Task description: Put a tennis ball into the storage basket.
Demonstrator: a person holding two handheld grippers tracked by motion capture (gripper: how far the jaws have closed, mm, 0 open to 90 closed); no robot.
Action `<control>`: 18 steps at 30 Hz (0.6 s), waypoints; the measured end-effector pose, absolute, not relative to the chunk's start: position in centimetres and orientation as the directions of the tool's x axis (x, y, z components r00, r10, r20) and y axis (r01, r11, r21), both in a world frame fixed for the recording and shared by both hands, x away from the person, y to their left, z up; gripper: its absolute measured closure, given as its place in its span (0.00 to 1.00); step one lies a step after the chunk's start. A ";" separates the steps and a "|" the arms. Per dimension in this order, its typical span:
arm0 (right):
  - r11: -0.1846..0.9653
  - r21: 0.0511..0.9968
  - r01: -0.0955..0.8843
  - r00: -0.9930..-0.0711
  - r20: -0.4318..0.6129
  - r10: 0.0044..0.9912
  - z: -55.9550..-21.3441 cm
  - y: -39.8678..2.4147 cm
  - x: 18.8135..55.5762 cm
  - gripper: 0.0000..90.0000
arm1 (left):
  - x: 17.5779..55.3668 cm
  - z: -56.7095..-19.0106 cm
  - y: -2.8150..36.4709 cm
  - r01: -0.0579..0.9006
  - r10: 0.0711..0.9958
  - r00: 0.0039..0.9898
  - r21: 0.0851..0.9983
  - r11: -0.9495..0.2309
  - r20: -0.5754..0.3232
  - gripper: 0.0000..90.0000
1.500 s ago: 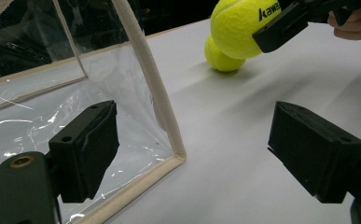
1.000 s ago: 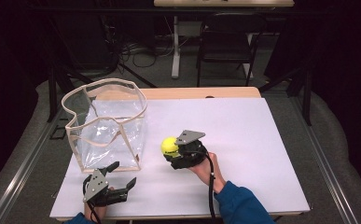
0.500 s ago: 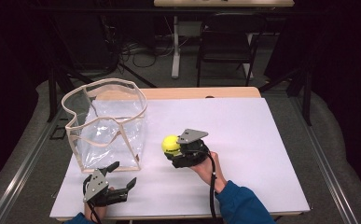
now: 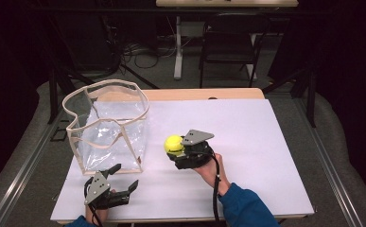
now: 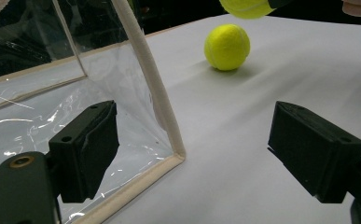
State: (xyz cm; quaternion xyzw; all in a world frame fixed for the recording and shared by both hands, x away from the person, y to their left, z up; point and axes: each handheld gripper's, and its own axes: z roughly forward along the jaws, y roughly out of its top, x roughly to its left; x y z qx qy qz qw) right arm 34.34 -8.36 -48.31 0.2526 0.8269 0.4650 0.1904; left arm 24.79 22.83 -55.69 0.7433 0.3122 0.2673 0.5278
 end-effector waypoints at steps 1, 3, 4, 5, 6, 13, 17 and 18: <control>0.438 0.867 0.239 -0.800 -0.080 0.595 -48.3 -8.4 34.3 0.29 | 24.8 -55.7 22.8 0.183 0.747 0.662 0.952 -0.246 0.066 0.18; 0.432 0.869 0.240 -0.798 -0.076 0.597 -48.2 -8.4 34.3 0.29 | 24.8 -55.7 22.8 0.182 0.747 0.662 0.952 -0.245 0.066 0.18; 0.432 0.870 0.239 -0.798 -0.077 0.597 -48.2 -8.5 34.3 0.29 | 24.8 -55.7 22.8 0.183 0.747 0.662 0.952 -0.245 0.065 0.18; 0.429 0.871 0.240 -0.798 -0.074 0.598 -48.1 -8.5 34.3 0.29 | 24.8 -55.7 22.8 0.182 0.746 0.662 0.952 -0.247 0.067 0.18; 0.428 0.872 0.237 -0.799 -0.076 0.597 -48.1 -8.5 34.3 0.29 | 24.8 -55.7 22.8 0.182 0.746 0.663 0.952 -0.247 0.067 0.18; 0.419 0.877 0.237 -0.797 -0.071 0.600 -47.9 -8.6 34.3 0.29 | 24.8 -55.7 22.8 0.180 0.744 0.665 0.951 -0.249 0.069 0.18; 0.415 0.879 0.235 -0.796 -0.072 0.601 -47.7 -8.7 34.3 0.29 | 24.8 -55.7 22.8 0.181 0.745 0.664 0.952 -0.248 0.068 0.18; 0.412 0.880 0.235 -0.795 -0.070 0.602 -47.7 -8.6 34.3 0.29 | 24.8 -55.7 22.8 0.181 0.746 0.662 0.953 -0.245 0.065 0.18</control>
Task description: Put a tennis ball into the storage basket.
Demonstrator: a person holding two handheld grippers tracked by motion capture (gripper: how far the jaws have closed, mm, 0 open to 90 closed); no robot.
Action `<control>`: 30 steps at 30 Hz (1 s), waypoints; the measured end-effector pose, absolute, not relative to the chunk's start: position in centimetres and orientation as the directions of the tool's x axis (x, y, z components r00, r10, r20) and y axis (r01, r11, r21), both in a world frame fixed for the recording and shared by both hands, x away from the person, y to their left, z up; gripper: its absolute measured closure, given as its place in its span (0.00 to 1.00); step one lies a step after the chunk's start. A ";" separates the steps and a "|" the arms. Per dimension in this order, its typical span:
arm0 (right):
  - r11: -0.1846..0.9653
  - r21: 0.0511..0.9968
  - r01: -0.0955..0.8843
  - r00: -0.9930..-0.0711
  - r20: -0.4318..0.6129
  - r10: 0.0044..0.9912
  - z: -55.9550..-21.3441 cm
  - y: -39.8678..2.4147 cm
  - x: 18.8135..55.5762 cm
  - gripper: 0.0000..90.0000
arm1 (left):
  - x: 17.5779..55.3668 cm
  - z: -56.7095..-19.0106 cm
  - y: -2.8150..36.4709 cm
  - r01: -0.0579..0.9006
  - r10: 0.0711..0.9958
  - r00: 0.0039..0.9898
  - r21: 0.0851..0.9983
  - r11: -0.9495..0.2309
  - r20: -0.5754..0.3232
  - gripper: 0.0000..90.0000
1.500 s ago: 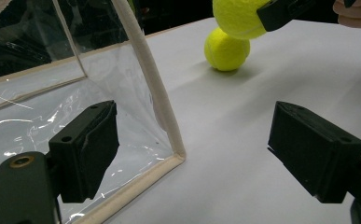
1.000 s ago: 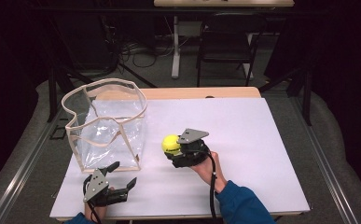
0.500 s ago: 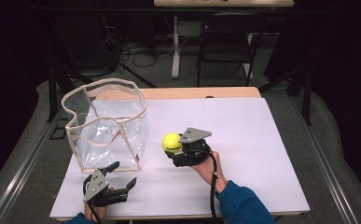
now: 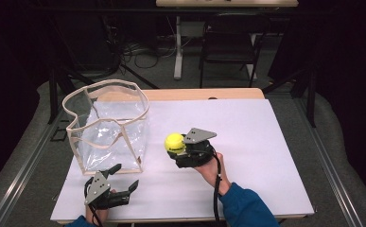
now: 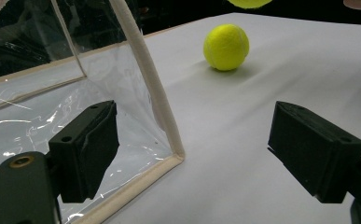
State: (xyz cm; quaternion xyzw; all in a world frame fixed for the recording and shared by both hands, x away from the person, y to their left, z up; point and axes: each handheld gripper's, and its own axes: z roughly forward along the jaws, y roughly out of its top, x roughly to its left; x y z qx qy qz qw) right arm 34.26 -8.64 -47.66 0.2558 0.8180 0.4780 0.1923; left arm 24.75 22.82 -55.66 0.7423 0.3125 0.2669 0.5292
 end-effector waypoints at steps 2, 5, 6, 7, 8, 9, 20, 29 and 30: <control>0.411 0.882 0.232 -0.796 -0.071 0.602 -47.6 -8.6 34.3 0.29 | 24.8 -55.6 22.9 0.181 0.747 0.661 0.954 -0.241 0.063 0.18; 0.411 0.881 0.234 -0.796 -0.069 0.602 -47.6 -8.6 34.3 0.29 | 24.7 -55.6 22.9 0.184 0.749 0.659 0.953 -0.240 0.062 0.18; 0.411 0.881 0.235 -0.796 -0.068 0.601 -47.6 -8.6 34.3 0.29 | 24.7 -55.6 22.9 0.182 0.749 0.659 0.954 -0.237 0.060 0.18; 0.413 0.880 0.234 -0.796 -0.070 0.601 -47.6 -8.6 34.3 0.30 | 24.8 -55.6 22.9 0.181 0.749 0.660 0.954 -0.239 0.063 0.18; 0.413 0.881 0.232 -0.796 -0.072 0.601 -47.5 -8.6 34.3 0.30 | 24.7 -55.6 22.9 0.182 0.749 0.660 0.954 -0.239 0.061 0.18; 0.411 0.882 0.232 -0.796 -0.071 0.601 -47.5 -8.6 34.3 0.30 | 24.8 -55.6 22.9 0.183 0.748 0.661 0.953 -0.240 0.062 0.18; 0.411 0.884 0.222 -0.797 -0.078 0.599 -46.5 -8.5 34.7 0.30 | 24.7 -55.6 23.0 0.180 0.749 0.660 0.954 -0.240 0.064 0.18; 0.419 0.882 0.216 -0.800 -0.087 0.594 -45.6 -8.5 35.2 0.30 | 24.7 -55.6 23.0 0.179 0.750 0.658 0.955 -0.236 0.061 0.18; 0.416 0.883 0.216 -0.800 -0.084 0.594 -45.5 -8.5 35.2 0.30 | 24.7 -55.6 23.0 0.179 0.750 0.658 0.955 -0.236 0.062 0.18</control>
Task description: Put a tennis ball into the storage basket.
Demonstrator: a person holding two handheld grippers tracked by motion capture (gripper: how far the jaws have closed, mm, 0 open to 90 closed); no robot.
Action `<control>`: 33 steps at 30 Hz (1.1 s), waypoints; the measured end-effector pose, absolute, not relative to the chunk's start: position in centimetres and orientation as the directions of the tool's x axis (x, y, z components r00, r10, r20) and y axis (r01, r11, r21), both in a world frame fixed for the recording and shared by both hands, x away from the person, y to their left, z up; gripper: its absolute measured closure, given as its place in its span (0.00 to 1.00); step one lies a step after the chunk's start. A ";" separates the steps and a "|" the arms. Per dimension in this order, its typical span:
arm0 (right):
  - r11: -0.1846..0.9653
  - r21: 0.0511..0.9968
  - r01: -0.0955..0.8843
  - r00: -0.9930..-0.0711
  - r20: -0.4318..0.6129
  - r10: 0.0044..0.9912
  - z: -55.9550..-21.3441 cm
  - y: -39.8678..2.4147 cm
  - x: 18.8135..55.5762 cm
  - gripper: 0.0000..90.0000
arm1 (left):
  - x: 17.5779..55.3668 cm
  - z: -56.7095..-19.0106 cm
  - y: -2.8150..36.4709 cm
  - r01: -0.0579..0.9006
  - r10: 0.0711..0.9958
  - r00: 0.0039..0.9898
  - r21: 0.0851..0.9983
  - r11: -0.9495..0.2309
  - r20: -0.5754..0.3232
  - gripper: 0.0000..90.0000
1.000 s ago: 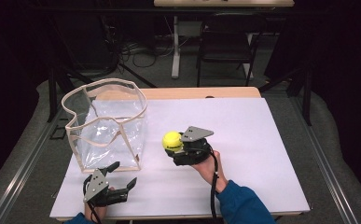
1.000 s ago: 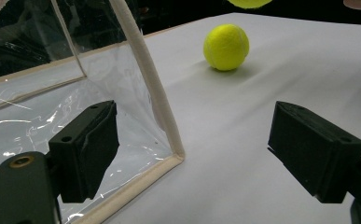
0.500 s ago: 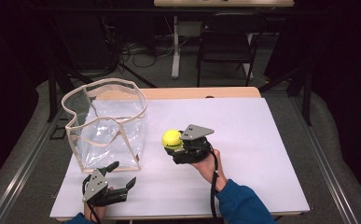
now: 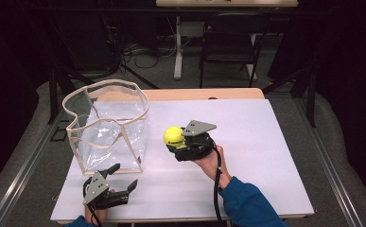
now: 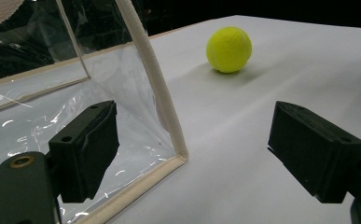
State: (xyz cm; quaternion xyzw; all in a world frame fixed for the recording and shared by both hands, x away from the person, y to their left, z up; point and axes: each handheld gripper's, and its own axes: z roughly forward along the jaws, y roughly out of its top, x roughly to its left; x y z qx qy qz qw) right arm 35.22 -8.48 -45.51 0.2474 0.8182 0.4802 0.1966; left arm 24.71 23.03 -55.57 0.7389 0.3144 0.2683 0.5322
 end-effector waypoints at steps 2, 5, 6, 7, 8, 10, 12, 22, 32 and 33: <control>0.418 0.883 0.215 -0.800 -0.086 0.593 -45.3 -8.5 35.3 0.30 | 24.7 -55.6 23.0 0.179 0.750 0.658 0.955 -0.236 0.062 0.18; 0.416 0.884 0.214 -0.801 -0.085 0.592 -45.1 -8.5 35.5 0.30 | 24.7 -55.5 23.0 0.178 0.752 0.655 0.955 -0.238 0.065 0.18; 0.417 0.884 0.213 -0.801 -0.086 0.592 -45.0 -8.5 35.6 0.30 | 24.6 -55.5 23.0 0.178 0.753 0.654 0.955 -0.236 0.064 0.18; 0.417 0.884 0.211 -0.801 -0.088 0.593 -44.8 -8.5 35.6 0.30 | 24.6 -55.5 23.0 0.177 0.754 0.654 0.955 -0.236 0.065 0.18; 0.421 0.883 0.208 -0.800 -0.095 0.593 -44.7 -8.5 35.7 0.30 | 24.6 -55.5 23.0 0.177 0.754 0.653 0.956 -0.235 0.065 0.18; 0.424 0.882 0.204 -0.800 -0.100 0.592 -44.5 -8.5 35.8 0.30 | 24.6 -55.5 23.1 0.177 0.754 0.654 0.956 -0.235 0.064 0.18; 0.433 0.878 0.202 -0.799 -0.108 0.591 -44.4 -8.5 35.9 0.30 | 24.6 -55.5 23.1 0.177 0.753 0.654 0.956 -0.235 0.065 0.18; 0.438 0.876 0.201 -0.800 -0.111 0.590 -43.4 -8.4 36.5 0.30 | 24.6 -55.5 23.1 0.174 0.754 0.654 0.956 -0.235 0.066 0.18; 0.463 0.865 0.193 -0.805 -0.130 0.579 -42.4 -8.3 36.9 0.30 | 24.6 -55.5 23.1 0.174 0.754 0.654 0.956 -0.235 0.066 0.18; 0.464 0.864 0.194 -0.805 -0.130 0.578 -42.4 -8.2 37.0 0.30 | 24.6 -55.5 23.1 0.174 0.754 0.654 0.956 -0.235 0.066 0.18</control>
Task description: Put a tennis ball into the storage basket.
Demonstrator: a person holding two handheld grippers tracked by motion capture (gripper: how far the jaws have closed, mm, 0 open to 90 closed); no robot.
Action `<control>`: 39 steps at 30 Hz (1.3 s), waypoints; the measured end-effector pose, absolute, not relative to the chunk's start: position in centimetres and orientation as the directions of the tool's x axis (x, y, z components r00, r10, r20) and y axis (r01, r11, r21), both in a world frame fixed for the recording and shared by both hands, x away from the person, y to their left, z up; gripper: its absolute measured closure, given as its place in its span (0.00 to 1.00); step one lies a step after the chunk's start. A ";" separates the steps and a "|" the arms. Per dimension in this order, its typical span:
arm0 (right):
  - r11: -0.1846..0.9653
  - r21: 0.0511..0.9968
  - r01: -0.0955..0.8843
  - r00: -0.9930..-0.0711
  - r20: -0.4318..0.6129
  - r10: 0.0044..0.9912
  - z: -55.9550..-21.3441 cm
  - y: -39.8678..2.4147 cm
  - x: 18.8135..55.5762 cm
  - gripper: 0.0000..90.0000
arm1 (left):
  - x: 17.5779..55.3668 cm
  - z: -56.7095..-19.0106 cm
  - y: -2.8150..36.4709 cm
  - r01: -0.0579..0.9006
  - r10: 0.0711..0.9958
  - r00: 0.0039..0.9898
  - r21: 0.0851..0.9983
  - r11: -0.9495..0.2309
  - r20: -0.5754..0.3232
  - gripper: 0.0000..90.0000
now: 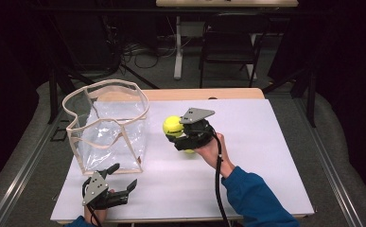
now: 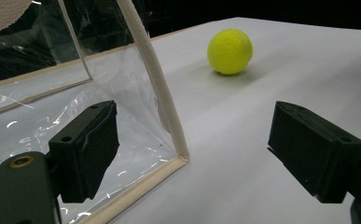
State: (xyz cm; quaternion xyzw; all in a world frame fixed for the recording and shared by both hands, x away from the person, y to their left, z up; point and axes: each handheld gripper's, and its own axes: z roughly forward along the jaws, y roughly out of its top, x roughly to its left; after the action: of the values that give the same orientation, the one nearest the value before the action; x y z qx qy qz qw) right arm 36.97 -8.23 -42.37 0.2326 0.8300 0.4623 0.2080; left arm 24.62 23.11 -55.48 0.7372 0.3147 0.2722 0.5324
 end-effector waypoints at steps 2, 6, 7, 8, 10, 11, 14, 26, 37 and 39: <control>0.462 0.864 0.201 -0.810 -0.119 0.574 -42.1 -8.2 37.1 0.30 | 24.6 -55.5 23.1 0.174 0.753 0.655 0.956 -0.234 0.065 0.18; 0.470 0.861 0.197 -0.813 -0.125 0.569 -41.7 -7.9 37.3 0.30 | 24.6 -55.5 23.1 0.174 0.754 0.654 0.958 -0.227 0.060 0.18; 0.472 0.860 0.196 -0.813 -0.126 0.568 -41.6 -7.9 37.4 0.30 | 24.6 -55.5 23.2 0.173 0.753 0.655 0.958 -0.230 0.063 0.18; 0.472 0.859 0.197 -0.813 -0.126 0.569 -41.5 -7.8 37.4 0.30 | 24.5 -55.4 23.2 0.173 0.754 0.654 0.958 -0.229 0.062 0.18; 0.476 0.858 0.195 -0.814 -0.129 0.566 -41.2 -7.6 37.6 0.30 | 24.5 -55.4 23.2 0.172 0.753 0.655 0.958 -0.231 0.064 0.18; 0.477 0.857 0.196 -0.815 -0.128 0.565 -41.1 -7.6 37.6 0.30 | 24.5 -55.4 23.2 0.172 0.753 0.654 0.958 -0.231 0.065 0.18; 0.480 0.855 0.196 -0.816 -0.129 0.563 -40.6 -7.3 37.8 0.30 | 24.6 -55.4 23.2 0.172 0.754 0.654 0.957 -0.232 0.065 0.18; 0.498 0.848 0.179 -0.811 -0.159 0.563 -39.3 -6.6 38.5 0.30 | 24.5 -55.4 23.2 0.170 0.756 0.651 0.958 -0.232 0.067 0.18; 0.498 0.847 0.188 -0.808 -0.154 0.568 -38.9 -6.4 39.1 0.30 | 24.5 -55.4 23.2 0.169 0.756 0.651 0.958 -0.232 0.068 0.18; 0.496 0.848 0.188 -0.809 -0.153 0.568 -38.7 -6.3 39.2 0.30 | 24.5 -55.4 23.2 0.166 0.757 0.650 0.959 -0.232 0.070 0.18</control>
State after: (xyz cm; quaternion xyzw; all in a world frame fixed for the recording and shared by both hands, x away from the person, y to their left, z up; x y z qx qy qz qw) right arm 39.24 -6.35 -38.72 0.2253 0.8385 0.4487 0.2118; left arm 24.52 23.19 -55.43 0.7345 0.3142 0.2764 0.5343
